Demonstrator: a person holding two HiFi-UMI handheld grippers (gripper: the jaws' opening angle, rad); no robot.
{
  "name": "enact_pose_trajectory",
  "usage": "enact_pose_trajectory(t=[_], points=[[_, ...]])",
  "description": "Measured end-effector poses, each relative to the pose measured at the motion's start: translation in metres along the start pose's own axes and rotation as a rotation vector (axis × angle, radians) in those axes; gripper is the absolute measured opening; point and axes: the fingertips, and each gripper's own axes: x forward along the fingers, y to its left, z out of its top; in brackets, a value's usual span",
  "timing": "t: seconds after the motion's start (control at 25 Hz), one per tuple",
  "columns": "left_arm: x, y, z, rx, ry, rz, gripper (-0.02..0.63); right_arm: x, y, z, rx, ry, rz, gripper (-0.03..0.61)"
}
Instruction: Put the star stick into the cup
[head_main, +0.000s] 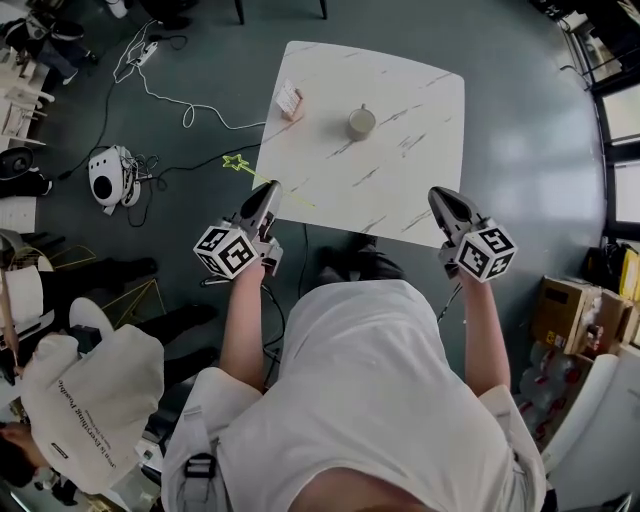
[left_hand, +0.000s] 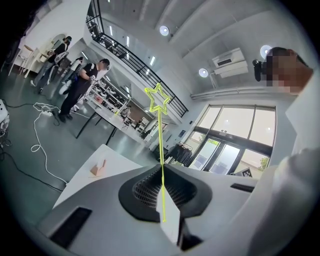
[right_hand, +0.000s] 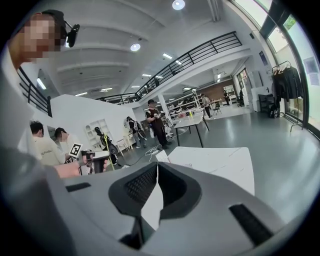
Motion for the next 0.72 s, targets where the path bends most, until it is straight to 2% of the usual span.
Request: enact_pose_trajectory(t=[0.32, 0.56, 0.72], points=[[0.042, -0.006, -0.005, 0.017, -0.003, 0.049, 0.023, 0.023, -0.037, 0.008, 0.013, 0.016, 0.066, 0.026], [0.083, -0.017, 0.006, 0.061, -0.059, 0.079, 0.023, 0.031, -0.067, 0.013, 0.029, 0.042, 0.111, 0.026], [0.116, -0.017, 0.004, 0.088, -0.062, 0.099, 0.023, 0.038, -0.09, 0.008, 0.053, 0.065, 0.127, 0.026]])
